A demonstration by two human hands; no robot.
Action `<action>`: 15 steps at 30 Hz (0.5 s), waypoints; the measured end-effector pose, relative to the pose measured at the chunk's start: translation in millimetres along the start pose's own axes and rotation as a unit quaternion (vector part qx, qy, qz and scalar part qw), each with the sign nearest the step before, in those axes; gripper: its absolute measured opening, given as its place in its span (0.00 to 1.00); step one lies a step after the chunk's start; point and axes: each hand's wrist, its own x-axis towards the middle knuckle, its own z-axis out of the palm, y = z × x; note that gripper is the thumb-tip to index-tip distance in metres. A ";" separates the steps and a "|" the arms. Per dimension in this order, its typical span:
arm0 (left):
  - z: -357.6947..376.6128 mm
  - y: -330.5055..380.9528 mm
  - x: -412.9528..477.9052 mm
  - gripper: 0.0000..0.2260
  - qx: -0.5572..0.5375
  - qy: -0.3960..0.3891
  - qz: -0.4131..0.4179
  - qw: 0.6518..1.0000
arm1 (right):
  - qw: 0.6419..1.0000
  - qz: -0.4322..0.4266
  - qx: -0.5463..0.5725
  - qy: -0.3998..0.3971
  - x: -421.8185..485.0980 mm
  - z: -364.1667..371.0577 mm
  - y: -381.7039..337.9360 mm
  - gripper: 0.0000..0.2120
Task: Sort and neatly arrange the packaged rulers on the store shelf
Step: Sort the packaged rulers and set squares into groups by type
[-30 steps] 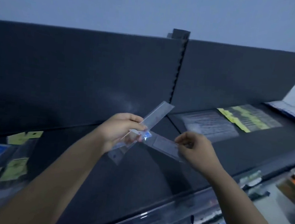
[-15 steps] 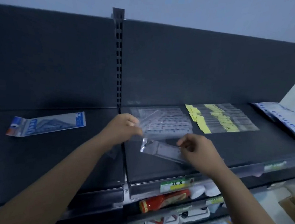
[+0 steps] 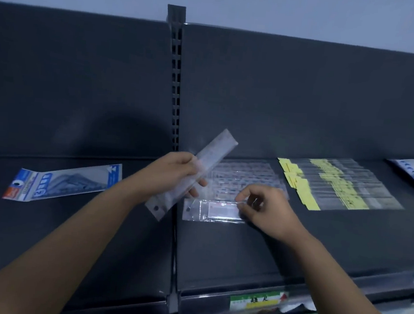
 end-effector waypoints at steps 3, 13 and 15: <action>-8.4 0.8 6.4 0.06 0.055 -0.035 0.011 0.998 | 0.998 0.001 0.033 0.046 5.0 -4.1 9.0 0.12; 67.3 -3.0 23.5 0.06 0.204 -0.079 0.047 0.975 | 0.969 0.046 0.230 0.075 3.3 -58.8 19.8 0.09; 79.2 -7.5 25.6 0.07 0.236 -0.036 0.062 0.969 | 0.991 0.041 0.122 -0.035 -5.7 -61.7 23.7 0.03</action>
